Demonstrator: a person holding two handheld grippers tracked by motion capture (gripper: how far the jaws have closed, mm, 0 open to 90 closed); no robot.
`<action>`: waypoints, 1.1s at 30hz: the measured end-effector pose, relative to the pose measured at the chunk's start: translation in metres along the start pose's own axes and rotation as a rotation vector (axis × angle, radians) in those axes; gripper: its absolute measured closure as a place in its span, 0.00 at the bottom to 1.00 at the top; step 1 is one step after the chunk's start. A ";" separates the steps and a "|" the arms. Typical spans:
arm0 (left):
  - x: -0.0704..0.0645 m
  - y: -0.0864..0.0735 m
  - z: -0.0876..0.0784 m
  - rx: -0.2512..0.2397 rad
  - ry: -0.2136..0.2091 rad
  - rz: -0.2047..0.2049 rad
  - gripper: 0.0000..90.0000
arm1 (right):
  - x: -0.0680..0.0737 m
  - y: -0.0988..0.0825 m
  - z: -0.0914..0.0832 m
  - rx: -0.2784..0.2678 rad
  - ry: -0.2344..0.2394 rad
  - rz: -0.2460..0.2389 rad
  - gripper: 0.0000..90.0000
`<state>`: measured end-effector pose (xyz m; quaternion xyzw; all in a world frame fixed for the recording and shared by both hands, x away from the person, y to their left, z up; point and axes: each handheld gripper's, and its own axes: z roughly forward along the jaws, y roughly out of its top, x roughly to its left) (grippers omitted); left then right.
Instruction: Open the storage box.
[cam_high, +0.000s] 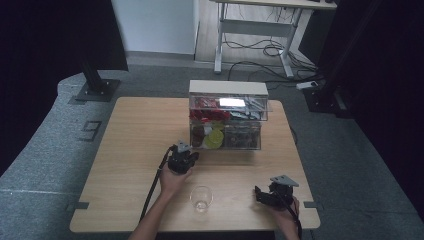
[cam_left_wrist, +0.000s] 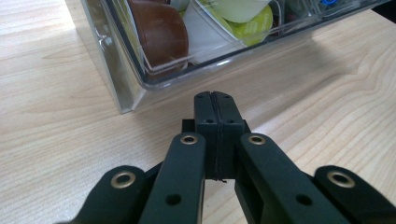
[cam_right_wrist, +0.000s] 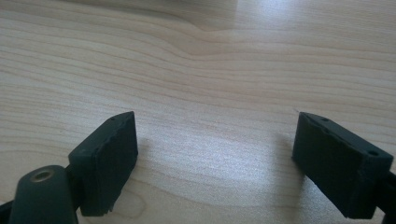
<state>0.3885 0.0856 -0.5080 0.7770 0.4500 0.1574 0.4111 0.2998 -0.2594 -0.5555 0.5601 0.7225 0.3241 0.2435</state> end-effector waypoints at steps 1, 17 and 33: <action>0.000 0.001 0.001 0.000 0.004 0.003 1.00 | 0.000 0.000 0.000 0.000 0.000 0.000 0.16; 0.005 0.008 0.003 0.009 0.012 -0.005 1.00 | 0.000 0.000 0.000 0.000 -0.001 0.000 0.16; 0.000 0.010 -0.002 0.010 0.007 0.012 1.00 | 0.000 0.000 0.000 0.000 -0.001 -0.001 0.16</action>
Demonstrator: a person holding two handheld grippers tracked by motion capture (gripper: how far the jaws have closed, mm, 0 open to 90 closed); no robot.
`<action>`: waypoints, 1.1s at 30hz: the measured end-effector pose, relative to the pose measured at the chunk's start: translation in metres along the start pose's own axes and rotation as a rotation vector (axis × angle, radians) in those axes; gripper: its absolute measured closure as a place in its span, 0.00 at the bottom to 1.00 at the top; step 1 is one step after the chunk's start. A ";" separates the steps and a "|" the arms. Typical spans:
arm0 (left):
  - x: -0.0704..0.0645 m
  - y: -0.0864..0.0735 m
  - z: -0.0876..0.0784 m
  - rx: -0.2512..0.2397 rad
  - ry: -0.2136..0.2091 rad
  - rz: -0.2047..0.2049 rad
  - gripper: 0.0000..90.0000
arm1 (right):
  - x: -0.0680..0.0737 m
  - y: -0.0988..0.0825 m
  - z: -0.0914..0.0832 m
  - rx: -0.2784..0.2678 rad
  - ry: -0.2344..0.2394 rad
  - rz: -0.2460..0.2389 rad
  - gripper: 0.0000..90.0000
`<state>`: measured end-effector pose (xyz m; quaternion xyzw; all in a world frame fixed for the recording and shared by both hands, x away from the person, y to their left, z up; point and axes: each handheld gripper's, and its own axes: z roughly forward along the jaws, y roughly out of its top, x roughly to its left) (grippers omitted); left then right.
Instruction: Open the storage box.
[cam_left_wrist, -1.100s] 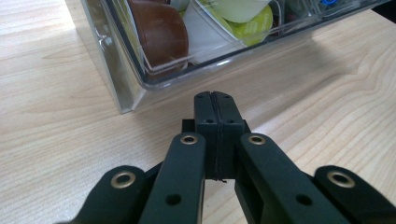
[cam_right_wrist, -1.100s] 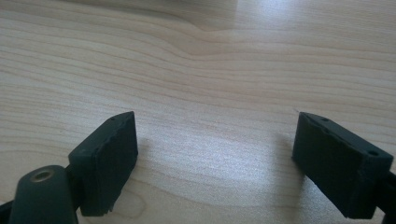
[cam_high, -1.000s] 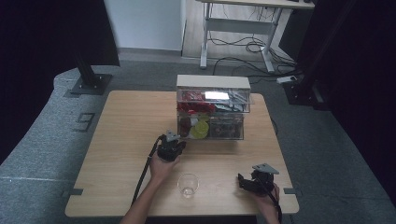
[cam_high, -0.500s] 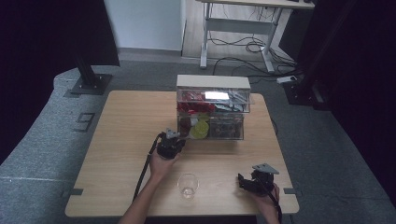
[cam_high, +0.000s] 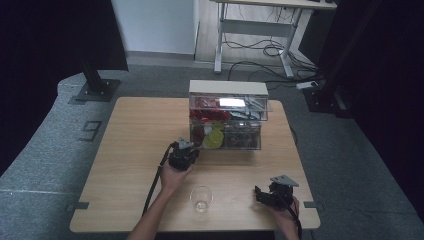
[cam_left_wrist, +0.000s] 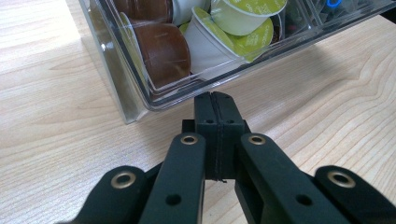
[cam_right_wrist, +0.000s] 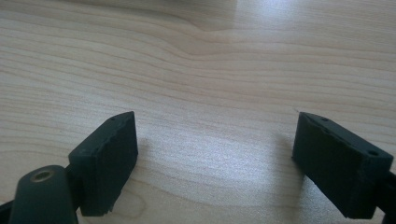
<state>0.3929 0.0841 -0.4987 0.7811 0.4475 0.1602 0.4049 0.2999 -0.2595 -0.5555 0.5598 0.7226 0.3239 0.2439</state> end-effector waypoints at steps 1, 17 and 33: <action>0.000 0.000 0.000 -0.001 0.001 0.001 1.00 | 0.000 0.000 0.000 0.000 0.000 0.000 0.16; -0.007 0.012 -0.019 -0.064 0.003 0.011 1.00 | 0.000 0.000 0.000 0.000 -0.002 0.000 0.16; -0.006 0.031 -0.032 -0.087 0.008 0.021 1.00 | 0.000 0.000 0.000 -0.001 -0.001 0.000 0.17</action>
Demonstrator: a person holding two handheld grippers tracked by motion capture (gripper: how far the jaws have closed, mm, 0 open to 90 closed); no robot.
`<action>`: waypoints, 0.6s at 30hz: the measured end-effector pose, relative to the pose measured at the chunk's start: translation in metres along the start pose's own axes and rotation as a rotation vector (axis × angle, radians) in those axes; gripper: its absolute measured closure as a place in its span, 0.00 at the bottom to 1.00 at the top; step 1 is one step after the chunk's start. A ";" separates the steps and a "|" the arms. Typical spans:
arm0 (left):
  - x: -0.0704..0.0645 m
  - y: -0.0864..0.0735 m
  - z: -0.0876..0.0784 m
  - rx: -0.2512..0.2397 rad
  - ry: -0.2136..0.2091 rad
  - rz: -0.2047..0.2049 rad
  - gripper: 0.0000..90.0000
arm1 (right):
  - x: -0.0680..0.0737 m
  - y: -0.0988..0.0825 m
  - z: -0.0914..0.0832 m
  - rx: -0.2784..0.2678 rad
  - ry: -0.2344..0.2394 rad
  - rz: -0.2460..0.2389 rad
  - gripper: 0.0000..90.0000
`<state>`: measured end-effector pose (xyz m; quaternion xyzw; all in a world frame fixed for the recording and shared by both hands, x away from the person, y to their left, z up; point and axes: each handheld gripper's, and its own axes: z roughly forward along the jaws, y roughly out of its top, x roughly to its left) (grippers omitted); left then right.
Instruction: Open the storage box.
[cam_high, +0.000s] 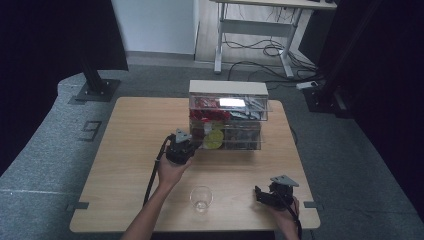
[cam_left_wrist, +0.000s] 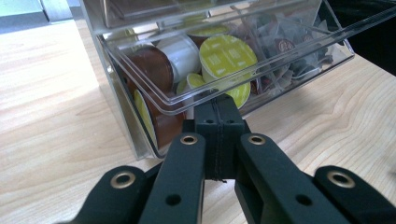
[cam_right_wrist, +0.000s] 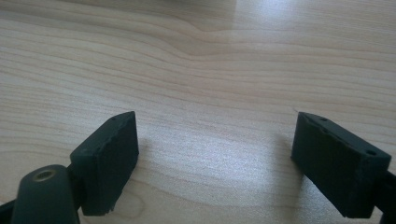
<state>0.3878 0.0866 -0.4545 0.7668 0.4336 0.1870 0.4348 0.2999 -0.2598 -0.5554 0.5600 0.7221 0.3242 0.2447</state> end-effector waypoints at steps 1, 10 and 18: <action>0.000 0.001 -0.001 0.001 0.002 0.003 1.00 | 0.000 0.000 0.000 0.000 0.000 0.000 0.17; 0.001 0.011 -0.003 -0.005 0.001 0.001 1.00 | 0.000 0.000 0.000 -0.001 0.002 -0.002 0.17; 0.001 0.020 -0.005 -0.017 0.018 0.015 1.00 | 0.000 0.000 0.000 0.000 0.001 0.000 0.17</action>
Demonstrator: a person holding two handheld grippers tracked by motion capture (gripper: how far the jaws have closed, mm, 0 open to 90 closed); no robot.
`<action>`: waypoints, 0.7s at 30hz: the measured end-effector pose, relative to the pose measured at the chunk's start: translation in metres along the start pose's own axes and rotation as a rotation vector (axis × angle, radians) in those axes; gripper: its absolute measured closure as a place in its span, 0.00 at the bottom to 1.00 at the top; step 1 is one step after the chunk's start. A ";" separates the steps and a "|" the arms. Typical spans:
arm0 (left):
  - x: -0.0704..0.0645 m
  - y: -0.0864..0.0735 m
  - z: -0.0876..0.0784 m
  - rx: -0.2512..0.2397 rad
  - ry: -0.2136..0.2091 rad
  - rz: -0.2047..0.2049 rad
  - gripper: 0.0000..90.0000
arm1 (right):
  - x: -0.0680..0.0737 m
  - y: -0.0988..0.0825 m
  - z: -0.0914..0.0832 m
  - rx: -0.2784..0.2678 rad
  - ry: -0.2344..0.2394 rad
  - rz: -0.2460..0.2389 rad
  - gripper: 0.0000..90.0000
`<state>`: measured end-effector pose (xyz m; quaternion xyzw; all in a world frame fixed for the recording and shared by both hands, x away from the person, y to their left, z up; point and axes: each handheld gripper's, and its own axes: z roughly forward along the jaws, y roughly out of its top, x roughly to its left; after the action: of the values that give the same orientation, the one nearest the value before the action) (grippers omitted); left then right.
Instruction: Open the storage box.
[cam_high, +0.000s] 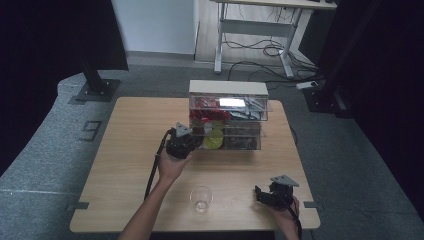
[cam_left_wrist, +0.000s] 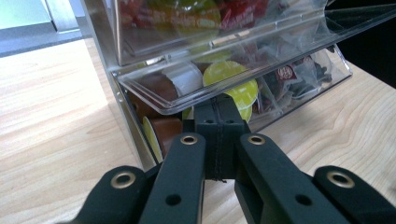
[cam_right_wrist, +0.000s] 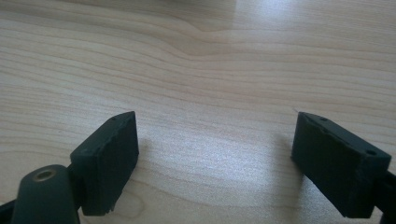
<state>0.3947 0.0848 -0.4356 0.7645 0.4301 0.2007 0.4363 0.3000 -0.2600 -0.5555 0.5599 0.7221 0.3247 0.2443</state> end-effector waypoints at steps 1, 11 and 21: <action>0.000 0.003 -0.001 -0.005 0.002 0.000 1.00 | 0.000 0.000 0.000 0.000 0.000 -0.001 0.17; 0.002 0.013 -0.004 -0.015 0.014 0.008 1.00 | 0.000 0.000 0.000 0.000 0.000 -0.002 0.17; 0.006 0.022 -0.004 -0.029 0.003 -0.021 1.00 | -0.001 0.000 0.000 0.000 -0.002 0.000 0.17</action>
<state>0.4064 0.0864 -0.4156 0.7530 0.4359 0.2037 0.4488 0.3002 -0.2606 -0.5555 0.5600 0.7220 0.3241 0.2450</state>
